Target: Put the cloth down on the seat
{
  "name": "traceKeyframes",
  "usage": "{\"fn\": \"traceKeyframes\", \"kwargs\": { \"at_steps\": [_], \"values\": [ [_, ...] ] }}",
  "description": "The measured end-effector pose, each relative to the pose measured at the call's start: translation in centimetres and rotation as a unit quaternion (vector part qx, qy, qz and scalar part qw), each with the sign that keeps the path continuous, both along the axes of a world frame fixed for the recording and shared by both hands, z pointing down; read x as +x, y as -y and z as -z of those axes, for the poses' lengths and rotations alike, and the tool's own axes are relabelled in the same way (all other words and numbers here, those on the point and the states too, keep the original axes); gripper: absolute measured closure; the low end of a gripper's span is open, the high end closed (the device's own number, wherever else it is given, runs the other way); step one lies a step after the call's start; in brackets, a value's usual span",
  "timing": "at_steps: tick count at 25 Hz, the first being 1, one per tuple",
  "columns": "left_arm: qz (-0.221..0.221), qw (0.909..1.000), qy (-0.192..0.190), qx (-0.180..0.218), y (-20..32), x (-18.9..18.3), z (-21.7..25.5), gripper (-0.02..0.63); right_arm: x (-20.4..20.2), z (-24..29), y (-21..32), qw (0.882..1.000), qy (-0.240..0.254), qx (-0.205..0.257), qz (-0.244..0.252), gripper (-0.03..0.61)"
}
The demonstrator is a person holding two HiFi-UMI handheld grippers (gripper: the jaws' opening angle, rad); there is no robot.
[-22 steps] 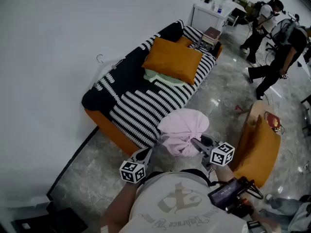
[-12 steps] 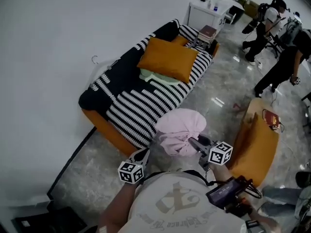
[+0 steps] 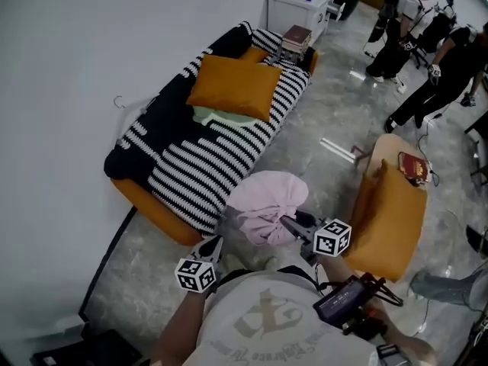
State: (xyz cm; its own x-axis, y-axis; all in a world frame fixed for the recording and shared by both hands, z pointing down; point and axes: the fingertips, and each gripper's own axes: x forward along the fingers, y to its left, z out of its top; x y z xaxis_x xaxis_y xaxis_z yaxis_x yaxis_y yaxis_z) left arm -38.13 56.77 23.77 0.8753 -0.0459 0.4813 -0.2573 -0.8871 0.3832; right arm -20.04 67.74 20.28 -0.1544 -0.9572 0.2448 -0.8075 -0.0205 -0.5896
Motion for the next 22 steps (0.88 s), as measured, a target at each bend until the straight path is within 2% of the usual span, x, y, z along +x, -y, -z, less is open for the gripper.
{"fn": "traceKeyframes", "kwargs": {
  "at_steps": [13, 22],
  "values": [
    [-0.008, 0.9997, 0.008, 0.021, -2.6, 4.9, 0.9, 0.597, 3.2, -0.8, -5.3, 1.0, -0.002, -0.003, -0.007, 0.422],
    [-0.047, 0.9987, 0.015, 0.013, -3.0, 8.0, 0.3, 0.597, 5.4, -1.0, -5.6, 0.999, 0.002, -0.003, -0.037, 0.42]
  ]
}}
